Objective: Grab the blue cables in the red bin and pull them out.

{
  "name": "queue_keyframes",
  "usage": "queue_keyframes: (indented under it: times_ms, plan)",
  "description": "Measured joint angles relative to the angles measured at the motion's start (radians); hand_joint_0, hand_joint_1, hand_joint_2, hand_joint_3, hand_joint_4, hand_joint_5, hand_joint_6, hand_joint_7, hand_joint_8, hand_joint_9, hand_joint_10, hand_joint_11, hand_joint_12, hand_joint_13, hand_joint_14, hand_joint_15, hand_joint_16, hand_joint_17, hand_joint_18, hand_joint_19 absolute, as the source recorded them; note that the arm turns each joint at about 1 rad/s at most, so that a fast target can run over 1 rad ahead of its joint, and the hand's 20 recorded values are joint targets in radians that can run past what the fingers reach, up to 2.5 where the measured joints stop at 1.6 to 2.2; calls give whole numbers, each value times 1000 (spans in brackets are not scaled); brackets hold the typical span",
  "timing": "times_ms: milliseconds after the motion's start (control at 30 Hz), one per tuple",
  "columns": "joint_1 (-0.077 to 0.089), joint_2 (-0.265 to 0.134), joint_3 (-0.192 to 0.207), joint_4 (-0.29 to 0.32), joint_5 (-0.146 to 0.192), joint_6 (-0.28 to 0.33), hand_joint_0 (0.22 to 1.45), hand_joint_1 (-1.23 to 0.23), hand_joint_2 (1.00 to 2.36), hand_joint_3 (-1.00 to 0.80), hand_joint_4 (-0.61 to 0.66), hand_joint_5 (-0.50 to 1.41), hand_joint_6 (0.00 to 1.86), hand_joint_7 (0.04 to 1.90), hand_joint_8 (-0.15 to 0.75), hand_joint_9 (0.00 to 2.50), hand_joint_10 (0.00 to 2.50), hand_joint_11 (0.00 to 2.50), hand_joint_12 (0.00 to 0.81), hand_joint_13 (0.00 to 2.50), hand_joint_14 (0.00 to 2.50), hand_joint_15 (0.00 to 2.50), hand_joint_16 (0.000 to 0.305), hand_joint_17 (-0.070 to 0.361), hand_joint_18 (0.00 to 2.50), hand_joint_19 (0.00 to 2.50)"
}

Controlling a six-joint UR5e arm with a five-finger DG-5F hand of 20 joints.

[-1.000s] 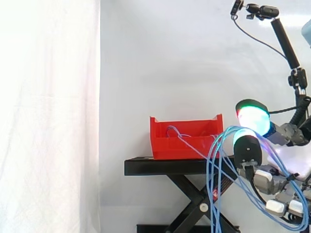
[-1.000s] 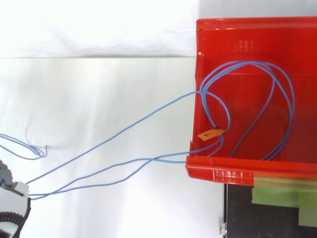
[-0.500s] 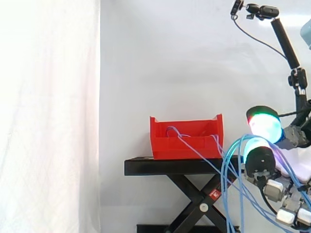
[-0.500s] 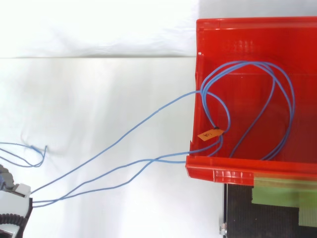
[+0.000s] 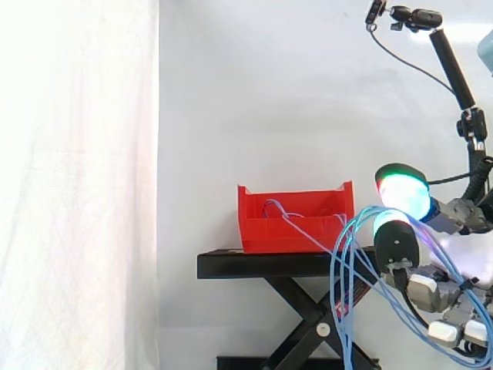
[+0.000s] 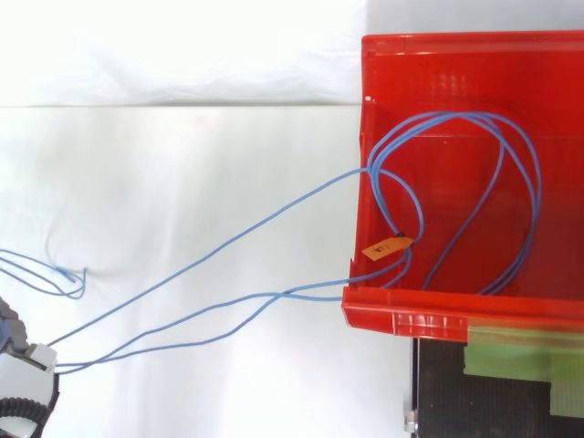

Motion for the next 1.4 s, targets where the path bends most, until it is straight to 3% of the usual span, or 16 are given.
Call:
queue_keyframes:
  times_ms: [200, 567, 867, 1067, 1267, 1400]
  plan:
    - [-6, -1, 0, 45, 0, -97, 902, -944, 1000, -1000, 15, 784, 826, 639, 233, 917, 20, 659, 306, 678, 15, 388, 43, 97, 629, 492]
    - [-30, -1, 0, 320, 3, -389, 903, -943, 1000, -1000, 15, 782, 831, 635, 234, 917, 20, 649, 305, 678, 15, 389, 43, 97, 632, 492]
    - [-36, -1, 6, 483, -1, -629, 903, -945, 1000, -1000, 11, 779, 836, 630, 231, 923, 22, 658, 299, 691, 15, 386, 43, 98, 634, 491]
    - [-41, -1, 8, 508, 0, -782, 904, -945, 1000, -1000, 14, 776, 836, 637, 232, 929, 20, 663, 292, 715, 16, 398, 42, 96, 651, 507]
    - [-45, -1, 8, 469, 1, -952, 905, -943, 1000, -1000, 13, 775, 837, 631, 241, 977, 24, 721, 294, 785, 18, 460, 43, 96, 691, 563]
    - [-47, -1, 8, 442, 1, -1002, 905, -943, 1000, -1000, 13, 775, 836, 633, 240, 975, 23, 723, 291, 799, 19, 493, 43, 96, 737, 639]
